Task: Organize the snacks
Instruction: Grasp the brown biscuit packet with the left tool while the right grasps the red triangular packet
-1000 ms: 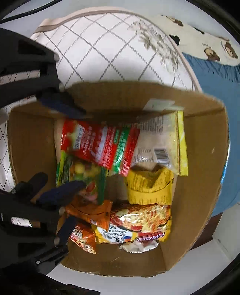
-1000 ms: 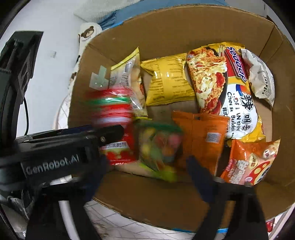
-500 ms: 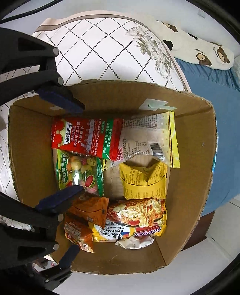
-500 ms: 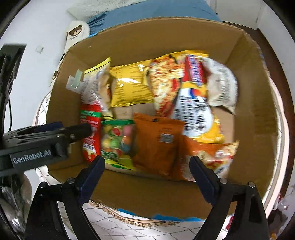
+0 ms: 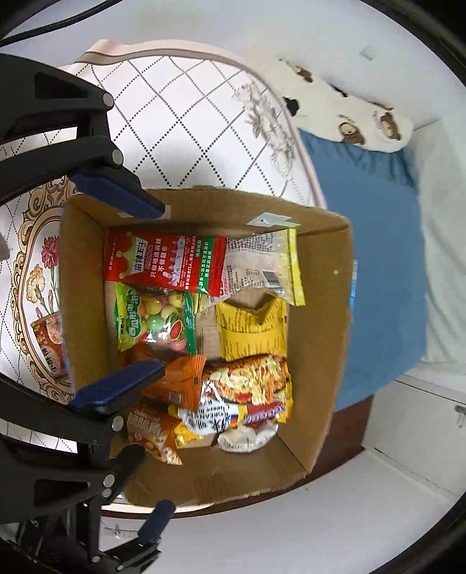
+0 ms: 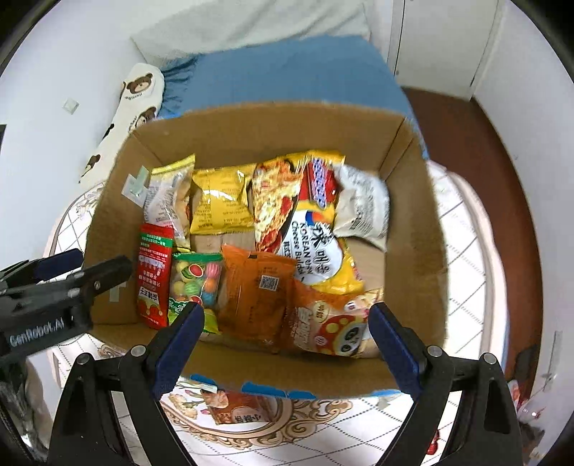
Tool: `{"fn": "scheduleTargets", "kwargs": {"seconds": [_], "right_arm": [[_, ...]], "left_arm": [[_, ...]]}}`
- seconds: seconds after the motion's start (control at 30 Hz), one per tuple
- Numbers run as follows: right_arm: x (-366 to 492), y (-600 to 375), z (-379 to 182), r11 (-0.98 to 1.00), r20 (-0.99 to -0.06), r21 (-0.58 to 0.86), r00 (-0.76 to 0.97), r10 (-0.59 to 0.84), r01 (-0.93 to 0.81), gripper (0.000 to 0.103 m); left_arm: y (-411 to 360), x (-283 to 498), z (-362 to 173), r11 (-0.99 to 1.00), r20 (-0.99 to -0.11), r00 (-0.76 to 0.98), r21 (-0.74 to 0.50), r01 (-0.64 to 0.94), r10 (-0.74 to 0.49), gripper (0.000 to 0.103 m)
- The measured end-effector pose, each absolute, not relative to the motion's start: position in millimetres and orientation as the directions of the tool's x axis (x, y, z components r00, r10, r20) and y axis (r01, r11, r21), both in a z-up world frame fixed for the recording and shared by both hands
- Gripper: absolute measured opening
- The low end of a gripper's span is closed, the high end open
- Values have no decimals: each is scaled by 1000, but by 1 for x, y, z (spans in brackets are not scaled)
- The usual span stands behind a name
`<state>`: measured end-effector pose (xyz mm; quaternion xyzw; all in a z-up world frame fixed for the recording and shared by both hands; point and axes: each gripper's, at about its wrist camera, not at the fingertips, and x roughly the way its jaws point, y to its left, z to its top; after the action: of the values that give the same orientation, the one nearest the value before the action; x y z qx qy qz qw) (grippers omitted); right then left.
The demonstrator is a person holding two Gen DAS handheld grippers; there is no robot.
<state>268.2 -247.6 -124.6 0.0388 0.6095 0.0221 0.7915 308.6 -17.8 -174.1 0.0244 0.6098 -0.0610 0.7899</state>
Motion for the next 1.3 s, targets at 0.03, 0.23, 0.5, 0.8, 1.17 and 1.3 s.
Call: {"fn": "scheduleTargets", "kwargs": {"seconds": [0.03,0.23,0.5,0.8,1.17,1.3], "right_arm": [[265,-248,-119,996,-959,87,273,81,10,95],[241,-254,-85,997,-932,75,357,65,15,95],[200,-256,-44,997,-894,75,444,61,15,95],[152,-253,-9,994,-861,108,502,79,27,95],[81,-300,-54,961,-912,168,404,67,219,95],[59,-340,-97,941,-949,147,313,47,305,95]], "left_arm": [[-18,304,-169,991,-961,267,-33,126,-66,80],[-19,269,-135,992,-914,402,5,130,-48,80],[-16,231,-103,992,-877,475,-18,125,-76,80],[-7,190,-77,991,-838,535,-52,125,-111,80],[-11,135,-123,987,-875,475,-24,156,-96,80],[-25,128,-168,986,-919,391,9,167,-58,80]]}}
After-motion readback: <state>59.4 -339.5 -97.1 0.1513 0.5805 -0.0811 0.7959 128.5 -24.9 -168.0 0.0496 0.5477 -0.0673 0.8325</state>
